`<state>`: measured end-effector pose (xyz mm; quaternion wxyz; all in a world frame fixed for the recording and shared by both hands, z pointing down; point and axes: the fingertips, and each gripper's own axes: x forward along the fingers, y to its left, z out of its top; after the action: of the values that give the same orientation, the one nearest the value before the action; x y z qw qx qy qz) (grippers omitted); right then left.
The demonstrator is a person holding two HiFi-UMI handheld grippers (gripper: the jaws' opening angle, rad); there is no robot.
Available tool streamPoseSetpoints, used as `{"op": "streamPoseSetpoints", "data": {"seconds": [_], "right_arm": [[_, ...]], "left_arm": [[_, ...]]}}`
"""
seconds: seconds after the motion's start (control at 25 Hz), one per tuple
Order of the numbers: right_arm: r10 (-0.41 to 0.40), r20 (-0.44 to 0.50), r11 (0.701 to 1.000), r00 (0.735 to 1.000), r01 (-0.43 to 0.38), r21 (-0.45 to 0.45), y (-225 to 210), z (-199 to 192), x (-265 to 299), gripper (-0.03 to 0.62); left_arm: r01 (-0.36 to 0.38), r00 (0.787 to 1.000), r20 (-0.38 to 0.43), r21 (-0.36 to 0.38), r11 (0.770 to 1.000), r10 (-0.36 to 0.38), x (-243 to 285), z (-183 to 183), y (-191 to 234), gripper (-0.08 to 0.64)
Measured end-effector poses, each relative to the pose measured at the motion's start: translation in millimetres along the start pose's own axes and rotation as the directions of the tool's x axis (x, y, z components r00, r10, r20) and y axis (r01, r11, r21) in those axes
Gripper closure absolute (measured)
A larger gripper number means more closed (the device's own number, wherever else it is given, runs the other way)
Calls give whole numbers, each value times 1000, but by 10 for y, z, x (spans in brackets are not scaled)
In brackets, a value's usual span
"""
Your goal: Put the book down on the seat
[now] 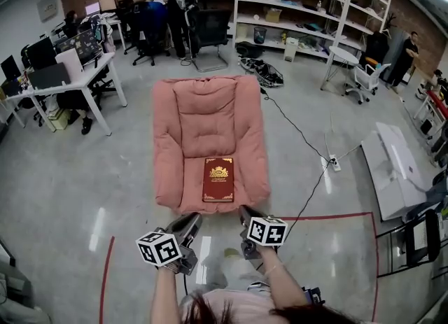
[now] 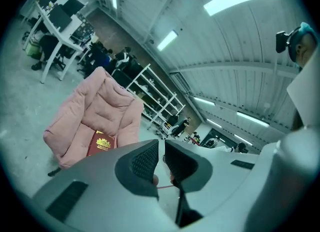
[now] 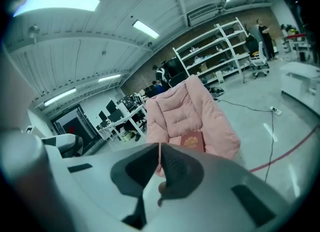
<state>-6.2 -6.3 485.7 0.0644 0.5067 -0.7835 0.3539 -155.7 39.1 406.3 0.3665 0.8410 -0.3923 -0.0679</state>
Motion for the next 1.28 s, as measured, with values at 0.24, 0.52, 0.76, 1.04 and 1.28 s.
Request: {"op": "streamPoseSetpoints", "data": {"seconds": [0.24, 0.52, 0.76, 1.04, 1.28], "right_arm": [[20, 83, 998, 996, -14, -66, 358, 90, -471, 574], [28, 171, 988, 985, -2, -155, 758, 194, -987, 577], [42, 238, 962, 970, 25, -271, 1082, 351, -1429, 577], [13, 263, 951, 965, 69, -301, 1221, 454, -1691, 577], [35, 245, 943, 969, 49, -329, 1270, 478, -1637, 577]], "left_arm": [[45, 999, 5, 72, 996, -45, -425, -67, -373, 520], [49, 998, 39, 118, 992, -54, -867, -83, -595, 557], [42, 996, 67, 163, 986, -53, -1134, -48, -761, 561], [-17, 996, 88, 185, 983, 1, -1335, 61, -768, 561], [-60, 990, 134, 170, 984, 37, -1439, 126, -785, 561]]}}
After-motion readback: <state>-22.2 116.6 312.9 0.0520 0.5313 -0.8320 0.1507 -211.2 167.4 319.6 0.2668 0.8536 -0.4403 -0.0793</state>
